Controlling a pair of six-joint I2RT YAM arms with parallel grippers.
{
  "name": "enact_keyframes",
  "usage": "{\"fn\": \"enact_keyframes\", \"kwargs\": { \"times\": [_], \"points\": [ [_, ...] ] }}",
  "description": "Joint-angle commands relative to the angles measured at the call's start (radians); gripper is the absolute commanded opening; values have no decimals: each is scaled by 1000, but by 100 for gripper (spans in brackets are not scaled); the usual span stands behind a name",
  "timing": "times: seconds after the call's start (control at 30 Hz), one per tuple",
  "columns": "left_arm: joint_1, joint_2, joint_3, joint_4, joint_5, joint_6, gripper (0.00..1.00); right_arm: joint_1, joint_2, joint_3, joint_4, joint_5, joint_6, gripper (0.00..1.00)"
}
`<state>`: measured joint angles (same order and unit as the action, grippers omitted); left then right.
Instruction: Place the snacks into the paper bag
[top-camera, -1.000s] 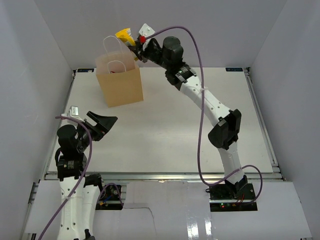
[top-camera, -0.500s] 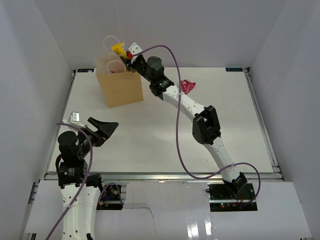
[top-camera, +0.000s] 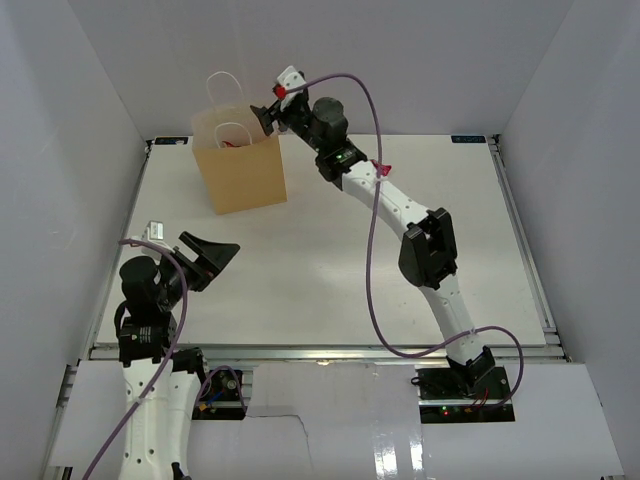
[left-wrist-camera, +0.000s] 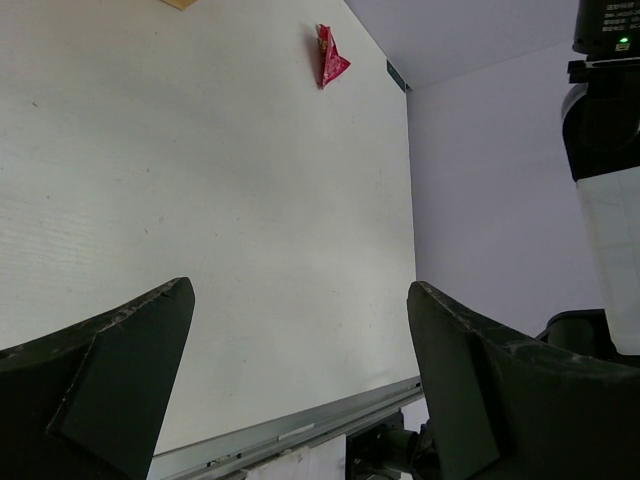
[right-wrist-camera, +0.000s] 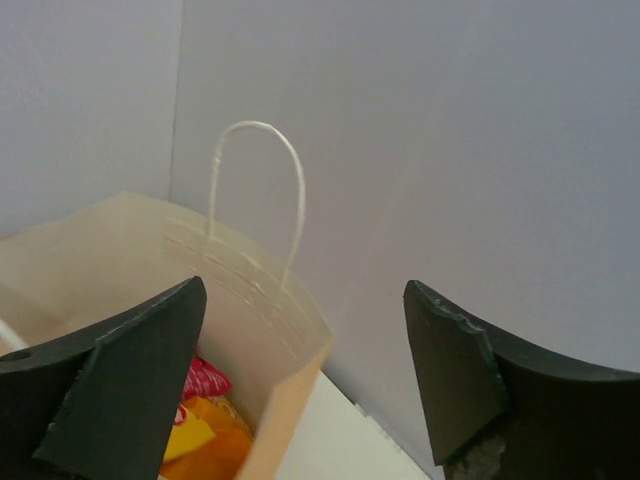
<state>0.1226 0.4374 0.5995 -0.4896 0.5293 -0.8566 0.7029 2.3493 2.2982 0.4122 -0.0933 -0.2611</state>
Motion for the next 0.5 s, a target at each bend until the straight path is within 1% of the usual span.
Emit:
{"fn": "enact_keyframes", "kwargs": {
  "times": [0.0,0.03,0.07,0.1,0.13,0.17,0.23,0.27,0.33,0.37,0.4,0.47],
  "points": [
    [6,3,-15,39,26,1,98,-101,-114,-37,-105,-52,69,87],
    [6,3,-23,42,26,1,98,-136,-119,-46,-209,-98,74,91],
    [6,4,-27,48,26,1,98,-152,-127,-72,-261,-115,80,96],
    [6,4,-30,52,28,-2,98,-164,-148,-103,-303,-131,83,98],
    [5,6,-33,57,29,-4,98,-192,-162,-140,-372,-160,66,96],
    [5,9,-38,65,31,-5,98,-204,-176,-211,-401,-170,53,91],
    [5,21,-40,71,35,-5,98,-233,-196,-265,-465,-165,7,90],
    [5,24,-40,77,37,-5,98,-241,-196,-284,-518,-146,-9,90],
    [6,41,-41,88,43,-5,98,-252,-173,-309,-561,-7,-62,90],
    [5,47,-44,92,44,-5,98,-255,-154,-300,-619,38,-85,90],
    [5,56,-46,98,49,-7,98,-258,-116,-278,-639,143,-101,90],
    [5,66,-50,106,52,-9,98,-278,-66,-257,-686,196,-124,90]
  ]
}}
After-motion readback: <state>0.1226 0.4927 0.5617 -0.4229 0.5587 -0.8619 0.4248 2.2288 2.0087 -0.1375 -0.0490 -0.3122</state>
